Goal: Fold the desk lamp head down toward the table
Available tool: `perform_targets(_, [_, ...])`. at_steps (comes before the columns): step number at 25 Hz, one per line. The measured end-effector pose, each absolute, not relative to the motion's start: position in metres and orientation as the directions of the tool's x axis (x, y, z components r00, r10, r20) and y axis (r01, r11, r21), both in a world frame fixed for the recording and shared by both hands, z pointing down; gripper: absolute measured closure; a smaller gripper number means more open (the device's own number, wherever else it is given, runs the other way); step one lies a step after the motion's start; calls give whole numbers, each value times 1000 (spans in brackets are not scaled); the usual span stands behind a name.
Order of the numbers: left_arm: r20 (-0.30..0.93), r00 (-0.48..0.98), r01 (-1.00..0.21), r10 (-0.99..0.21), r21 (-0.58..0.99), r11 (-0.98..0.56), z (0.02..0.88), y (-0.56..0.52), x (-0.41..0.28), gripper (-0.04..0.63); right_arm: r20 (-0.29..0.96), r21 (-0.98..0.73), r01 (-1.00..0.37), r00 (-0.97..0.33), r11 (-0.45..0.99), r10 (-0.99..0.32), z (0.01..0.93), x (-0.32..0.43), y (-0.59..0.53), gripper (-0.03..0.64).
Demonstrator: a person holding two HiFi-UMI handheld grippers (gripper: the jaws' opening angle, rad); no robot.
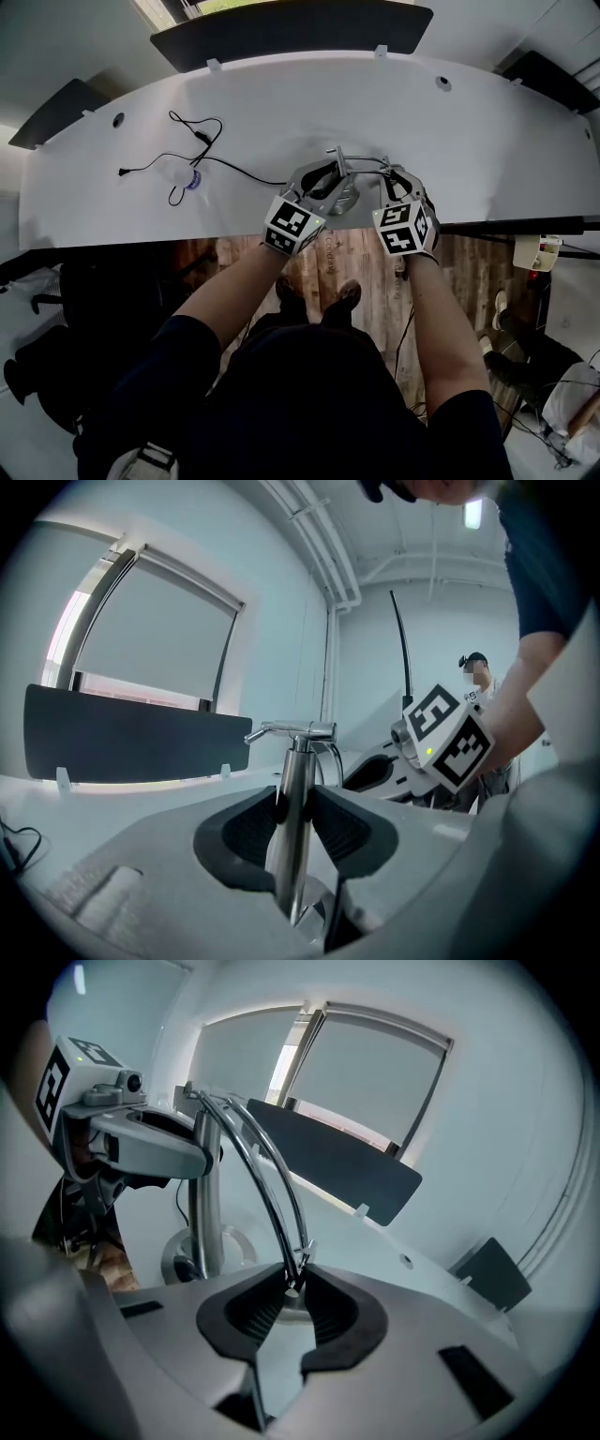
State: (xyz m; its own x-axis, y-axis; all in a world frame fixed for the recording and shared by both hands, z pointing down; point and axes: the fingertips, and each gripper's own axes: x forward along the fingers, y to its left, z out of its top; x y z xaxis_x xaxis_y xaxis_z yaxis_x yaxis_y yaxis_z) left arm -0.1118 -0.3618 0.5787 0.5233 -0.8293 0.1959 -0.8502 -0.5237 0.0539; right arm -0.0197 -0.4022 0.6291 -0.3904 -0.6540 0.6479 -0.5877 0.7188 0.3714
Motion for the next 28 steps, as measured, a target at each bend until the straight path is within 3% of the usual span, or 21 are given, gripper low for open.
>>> perform_targets(12, [222,498,-863,-838,39,-503,580,-361,-112,479,644,314,-607,-429,730,-633,640,-27,-398,543])
perform_targets(16, [268,478,-869,-836,6,-495,583,-359,-112,478,641,335,-599,-421,728,-641,635,-23,-397,504])
perform_targets(18, [259,476,-869,-840,-6,-495,576,-358,-113,477,622,338,-606,-431,720,-654,626,-21,-394,476])
perform_targets(28, [188,491,-869,-851,43,-492,524,-309,-117,477,527,236,-638,-550,733,-648,571,-7,-324,483])
